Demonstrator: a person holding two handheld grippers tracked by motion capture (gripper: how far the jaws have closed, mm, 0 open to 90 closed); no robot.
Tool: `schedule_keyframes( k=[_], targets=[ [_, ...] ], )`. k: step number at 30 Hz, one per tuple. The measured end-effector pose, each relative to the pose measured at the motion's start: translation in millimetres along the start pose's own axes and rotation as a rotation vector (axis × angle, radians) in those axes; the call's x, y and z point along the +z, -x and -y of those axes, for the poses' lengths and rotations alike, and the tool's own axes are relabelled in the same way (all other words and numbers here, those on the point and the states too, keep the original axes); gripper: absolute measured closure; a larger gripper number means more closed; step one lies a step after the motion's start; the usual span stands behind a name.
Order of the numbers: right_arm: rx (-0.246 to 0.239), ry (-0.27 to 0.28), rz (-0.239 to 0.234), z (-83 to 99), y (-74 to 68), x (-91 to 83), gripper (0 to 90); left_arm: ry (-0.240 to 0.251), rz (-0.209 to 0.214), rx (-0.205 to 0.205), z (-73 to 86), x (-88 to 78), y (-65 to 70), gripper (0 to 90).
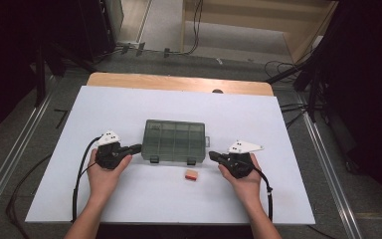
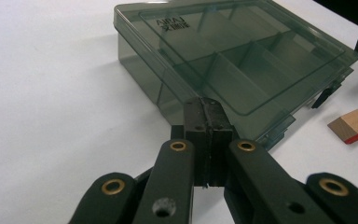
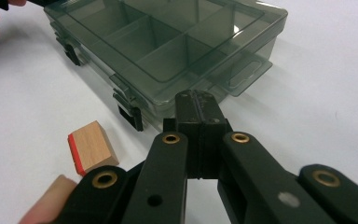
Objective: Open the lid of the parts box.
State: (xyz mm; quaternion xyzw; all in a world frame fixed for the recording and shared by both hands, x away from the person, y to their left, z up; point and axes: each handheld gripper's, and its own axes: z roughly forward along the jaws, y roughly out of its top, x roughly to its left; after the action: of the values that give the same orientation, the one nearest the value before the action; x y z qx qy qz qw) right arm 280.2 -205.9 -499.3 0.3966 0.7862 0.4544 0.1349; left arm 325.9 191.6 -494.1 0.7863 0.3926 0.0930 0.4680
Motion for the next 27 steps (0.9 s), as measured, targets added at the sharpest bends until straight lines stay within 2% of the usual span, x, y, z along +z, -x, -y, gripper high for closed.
schedule_keyframes(
  k=[10, 16, 27],
  targets=[
    [-0.054, -0.031, 0.004, 2.2, -9.0, 6.5, 88.2, -0.014, 0.011, 0.005, 1.3, -1.9, 0.5, 90.0],
    [-0.052, -0.046, -0.003, 3.6, -7.6, 7.2, 88.2, -0.028, 0.019, 0.004, 4.0, -0.1, -1.9, 90.0],
    [-0.078, -0.068, 0.025, 8.0, -9.5, 12.2, 88.2, -0.053, 0.012, 0.010, 6.9, 2.2, -2.0, 90.0]
  ],
)
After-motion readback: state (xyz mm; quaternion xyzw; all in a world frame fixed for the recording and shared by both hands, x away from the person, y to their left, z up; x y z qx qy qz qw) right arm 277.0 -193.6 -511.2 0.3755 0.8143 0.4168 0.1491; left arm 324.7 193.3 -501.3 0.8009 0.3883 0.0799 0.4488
